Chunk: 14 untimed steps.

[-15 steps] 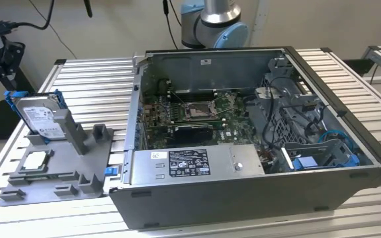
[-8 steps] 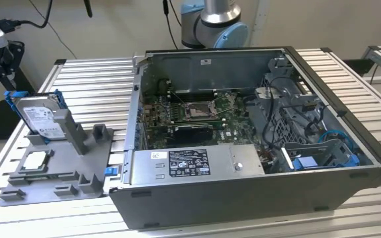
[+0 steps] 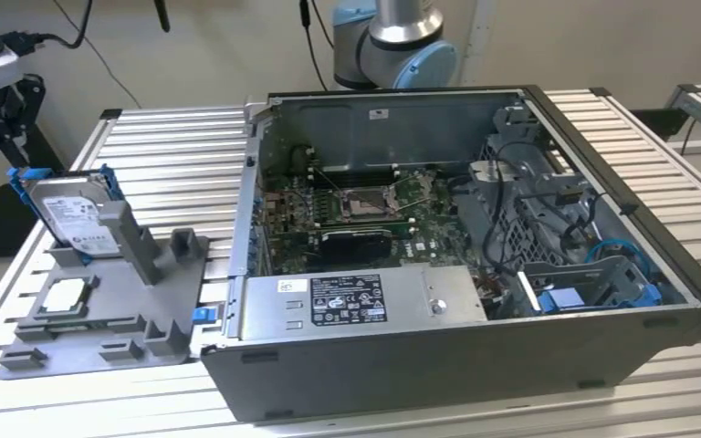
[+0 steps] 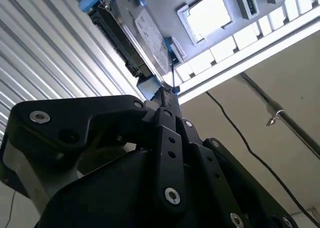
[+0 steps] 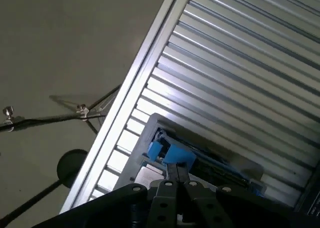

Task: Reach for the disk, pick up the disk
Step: 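Pick up the disk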

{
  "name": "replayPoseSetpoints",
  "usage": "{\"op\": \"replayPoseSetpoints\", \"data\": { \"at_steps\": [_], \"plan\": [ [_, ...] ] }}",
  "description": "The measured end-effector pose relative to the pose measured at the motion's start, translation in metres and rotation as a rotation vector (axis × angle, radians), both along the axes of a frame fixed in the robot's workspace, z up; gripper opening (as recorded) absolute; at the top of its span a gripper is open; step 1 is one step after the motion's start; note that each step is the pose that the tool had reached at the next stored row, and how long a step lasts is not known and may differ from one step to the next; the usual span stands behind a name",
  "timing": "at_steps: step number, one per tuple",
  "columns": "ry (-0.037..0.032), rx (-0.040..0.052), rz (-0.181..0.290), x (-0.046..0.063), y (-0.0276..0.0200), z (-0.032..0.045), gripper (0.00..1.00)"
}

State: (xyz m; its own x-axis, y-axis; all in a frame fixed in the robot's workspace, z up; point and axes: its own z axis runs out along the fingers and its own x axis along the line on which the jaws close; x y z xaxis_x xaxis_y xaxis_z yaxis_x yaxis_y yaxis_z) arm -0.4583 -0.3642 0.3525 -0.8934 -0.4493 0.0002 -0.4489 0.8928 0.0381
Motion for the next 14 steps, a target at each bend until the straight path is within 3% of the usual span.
{"op": "replayPoseSetpoints", "data": {
  "at_steps": [7, 14],
  "plan": [
    [-0.003, -0.0001, 0.123, 0.0, 0.0, 0.0, 0.0],
    [-0.0051, -0.0001, 0.204, 0.0022, -0.0001, 0.0, 0.0]
  ]
}}
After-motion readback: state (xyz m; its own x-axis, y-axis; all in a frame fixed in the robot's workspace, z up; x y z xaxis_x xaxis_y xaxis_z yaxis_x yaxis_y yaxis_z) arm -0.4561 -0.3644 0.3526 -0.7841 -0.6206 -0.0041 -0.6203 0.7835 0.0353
